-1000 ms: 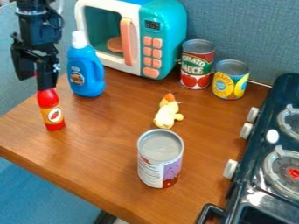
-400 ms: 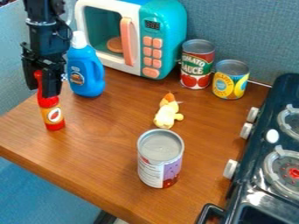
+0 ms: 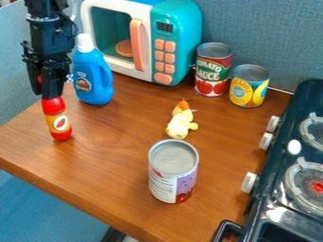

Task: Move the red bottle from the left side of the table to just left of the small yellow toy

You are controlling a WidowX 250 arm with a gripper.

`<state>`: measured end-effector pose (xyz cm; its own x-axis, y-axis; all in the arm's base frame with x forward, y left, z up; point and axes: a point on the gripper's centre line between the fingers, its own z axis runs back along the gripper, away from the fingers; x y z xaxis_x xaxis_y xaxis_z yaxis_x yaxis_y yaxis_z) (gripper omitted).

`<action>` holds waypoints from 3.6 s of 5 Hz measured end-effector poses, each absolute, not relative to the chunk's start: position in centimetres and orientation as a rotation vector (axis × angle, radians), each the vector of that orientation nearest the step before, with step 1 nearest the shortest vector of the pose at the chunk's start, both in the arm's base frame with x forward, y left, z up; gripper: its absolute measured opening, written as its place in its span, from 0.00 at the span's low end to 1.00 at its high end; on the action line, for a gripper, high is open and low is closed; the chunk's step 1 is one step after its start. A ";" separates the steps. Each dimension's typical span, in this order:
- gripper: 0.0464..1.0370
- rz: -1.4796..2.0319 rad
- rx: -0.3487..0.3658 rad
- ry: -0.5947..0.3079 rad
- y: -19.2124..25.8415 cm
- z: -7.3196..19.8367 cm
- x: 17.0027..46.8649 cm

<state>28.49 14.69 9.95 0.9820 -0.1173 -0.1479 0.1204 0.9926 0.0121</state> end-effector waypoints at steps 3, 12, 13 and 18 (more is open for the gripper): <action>0.33 -0.367 -0.046 0.138 6.9 10.3 35.7; 0.95 -0.372 -0.021 0.150 4.7 8.9 39.6; 0.97 -0.355 -0.044 0.132 5.3 9.2 39.0; 0.96 -0.270 -0.023 0.044 7.5 11.2 34.9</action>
